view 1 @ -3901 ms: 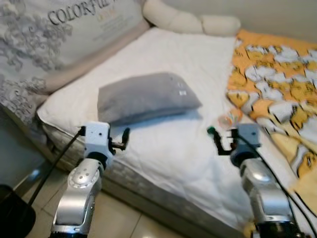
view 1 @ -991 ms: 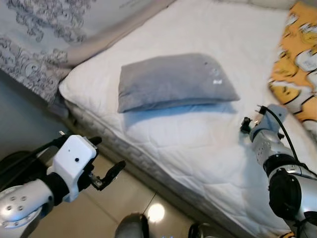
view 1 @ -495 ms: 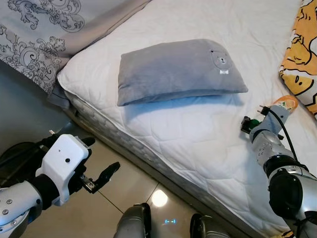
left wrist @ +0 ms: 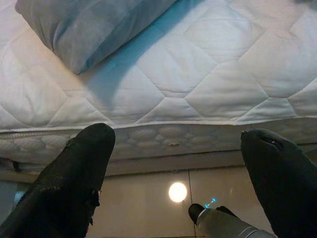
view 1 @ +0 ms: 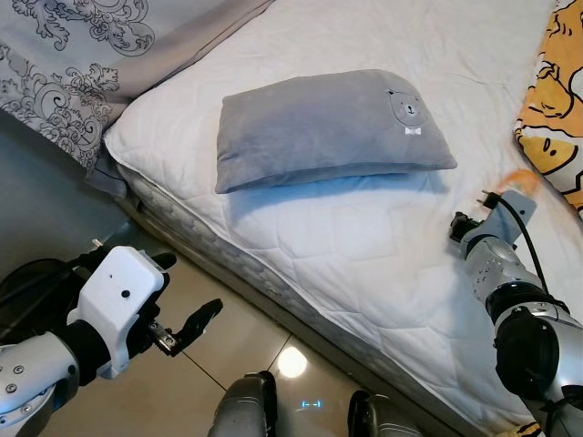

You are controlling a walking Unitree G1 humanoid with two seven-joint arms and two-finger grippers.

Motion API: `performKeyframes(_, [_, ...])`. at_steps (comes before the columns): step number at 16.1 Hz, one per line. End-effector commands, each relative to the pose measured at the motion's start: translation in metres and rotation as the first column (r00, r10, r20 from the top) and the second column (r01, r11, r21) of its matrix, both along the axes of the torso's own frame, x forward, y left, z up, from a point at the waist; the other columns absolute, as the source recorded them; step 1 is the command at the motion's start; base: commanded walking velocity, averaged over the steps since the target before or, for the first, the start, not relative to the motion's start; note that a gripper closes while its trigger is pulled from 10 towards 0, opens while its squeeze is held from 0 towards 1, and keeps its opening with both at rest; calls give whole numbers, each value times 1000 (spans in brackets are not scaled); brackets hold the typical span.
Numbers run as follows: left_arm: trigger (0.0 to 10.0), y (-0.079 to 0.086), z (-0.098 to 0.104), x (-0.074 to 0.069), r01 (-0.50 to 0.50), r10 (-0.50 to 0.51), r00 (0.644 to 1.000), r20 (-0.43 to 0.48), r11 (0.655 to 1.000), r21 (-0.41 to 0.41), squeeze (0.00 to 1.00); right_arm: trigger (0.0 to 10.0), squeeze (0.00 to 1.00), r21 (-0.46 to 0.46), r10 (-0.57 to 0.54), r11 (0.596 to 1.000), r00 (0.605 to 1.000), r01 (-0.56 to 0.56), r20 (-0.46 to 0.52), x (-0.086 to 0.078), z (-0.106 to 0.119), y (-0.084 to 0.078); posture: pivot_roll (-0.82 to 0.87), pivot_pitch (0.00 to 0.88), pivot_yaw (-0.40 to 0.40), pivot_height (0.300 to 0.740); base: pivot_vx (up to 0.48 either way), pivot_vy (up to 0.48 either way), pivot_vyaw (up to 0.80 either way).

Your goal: Clean up the room

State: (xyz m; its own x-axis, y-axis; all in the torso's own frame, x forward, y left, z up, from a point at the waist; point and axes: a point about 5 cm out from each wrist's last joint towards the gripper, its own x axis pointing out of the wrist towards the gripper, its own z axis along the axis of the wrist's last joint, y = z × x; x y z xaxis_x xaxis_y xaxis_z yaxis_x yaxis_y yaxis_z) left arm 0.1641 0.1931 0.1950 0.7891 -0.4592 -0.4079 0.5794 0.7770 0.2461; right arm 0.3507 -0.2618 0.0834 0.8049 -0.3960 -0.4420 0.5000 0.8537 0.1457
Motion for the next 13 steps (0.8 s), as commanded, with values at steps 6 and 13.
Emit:
performKeyframes(6, [10000, -5, 2, -1, 17, -17, 1000, 7, 1000, 10, 0, 0, 0, 20, -7, 1000, 1000, 7, -11, -2, -5, 5, 353, 223, 63, 740, 0, 0, 0])
performKeyframes(13, [10000, -6, -15, 7, -26, 26, 1000, 0, 1000, -14, 0, 0, 0, 47, -9, 999, 1000, 8, 26, 2, -2, 8, 263, 108, 29, 740, 0, 0, 0])
